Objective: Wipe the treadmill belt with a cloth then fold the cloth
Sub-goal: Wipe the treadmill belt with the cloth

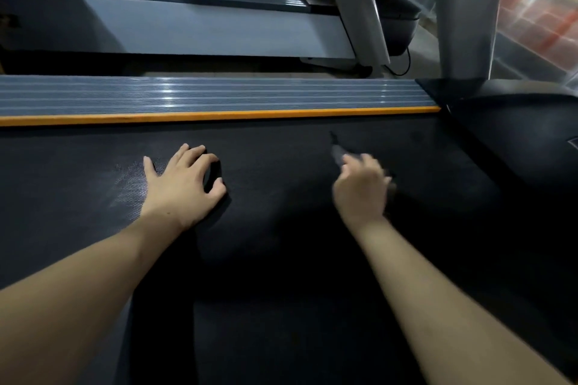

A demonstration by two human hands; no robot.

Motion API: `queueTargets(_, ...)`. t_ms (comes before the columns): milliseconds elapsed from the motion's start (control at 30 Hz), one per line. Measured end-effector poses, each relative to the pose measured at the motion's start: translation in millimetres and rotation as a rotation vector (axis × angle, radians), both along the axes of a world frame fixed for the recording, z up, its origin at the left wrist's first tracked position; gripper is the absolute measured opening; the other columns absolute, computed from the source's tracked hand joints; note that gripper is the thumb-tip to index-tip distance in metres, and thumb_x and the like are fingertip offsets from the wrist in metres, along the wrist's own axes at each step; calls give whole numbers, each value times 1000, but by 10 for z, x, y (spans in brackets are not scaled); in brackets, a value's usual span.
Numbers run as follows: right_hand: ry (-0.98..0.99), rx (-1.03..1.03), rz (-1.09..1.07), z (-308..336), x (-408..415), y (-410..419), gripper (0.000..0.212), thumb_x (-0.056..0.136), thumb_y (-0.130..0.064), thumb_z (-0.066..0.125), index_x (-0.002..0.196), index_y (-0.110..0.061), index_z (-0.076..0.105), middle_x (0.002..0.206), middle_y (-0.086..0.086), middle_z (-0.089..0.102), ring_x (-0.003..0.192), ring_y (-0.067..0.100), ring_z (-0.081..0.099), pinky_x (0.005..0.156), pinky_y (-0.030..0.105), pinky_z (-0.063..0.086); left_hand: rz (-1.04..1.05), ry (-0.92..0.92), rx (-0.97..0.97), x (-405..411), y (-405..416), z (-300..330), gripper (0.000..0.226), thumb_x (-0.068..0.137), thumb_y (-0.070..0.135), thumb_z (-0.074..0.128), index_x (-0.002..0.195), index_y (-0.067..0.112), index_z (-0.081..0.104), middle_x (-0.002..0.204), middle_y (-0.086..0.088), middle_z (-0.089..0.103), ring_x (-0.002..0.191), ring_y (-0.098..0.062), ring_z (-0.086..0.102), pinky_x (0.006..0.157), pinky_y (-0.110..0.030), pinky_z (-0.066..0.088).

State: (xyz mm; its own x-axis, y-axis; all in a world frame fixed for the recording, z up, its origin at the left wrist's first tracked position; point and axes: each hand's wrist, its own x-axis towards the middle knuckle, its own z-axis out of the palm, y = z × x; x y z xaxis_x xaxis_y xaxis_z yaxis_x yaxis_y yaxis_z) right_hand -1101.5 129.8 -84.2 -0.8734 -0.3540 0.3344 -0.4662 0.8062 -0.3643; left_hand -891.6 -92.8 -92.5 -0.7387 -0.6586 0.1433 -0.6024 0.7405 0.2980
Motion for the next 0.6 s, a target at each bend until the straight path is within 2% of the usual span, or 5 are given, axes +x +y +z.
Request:
queueTargets(67,28,35,207,-16,481,-291,32,90,-21,45,112,-24,68,118,5,60,115,31,55,98,56,42,1,-7,1,-9,-2,8,44,95,53,45,136,39,48,159,10,35,155,-13,14,117,-72,4)
queueTargets(167,-51,66,598,-59,912,-474,33,97,-19,52,126,-27,64,142,6,53,137,27,42,114,56,27,3,-7,-11,4,3,4,44,95,54,45,137,40,49,160,10,35,154,-13,15,117,-70,4)
queueTargets(300,-30,171,773,69,382,-4,34,101,-30,48,132,-38,60,152,-7,45,144,14,35,117,35,27,4,10,-27,7,-4,-17,44,95,54,47,136,39,51,159,9,38,154,-13,18,117,-71,5)
queueTargets(467,-30,89,193,5,-615,615,33,99,-22,48,126,-27,66,143,6,54,133,25,49,111,39,38,1,-3,-25,-8,-4,-28,46,94,60,44,135,39,50,159,10,37,154,-14,16,117,-71,4)
queueTargets(600,-27,92,-85,-16,-291,299,34,93,-23,47,121,-23,67,128,9,57,123,32,50,101,53,39,1,-12,-19,-26,2,-16,50,93,69,41,133,40,50,159,10,36,154,-13,16,117,-71,3)
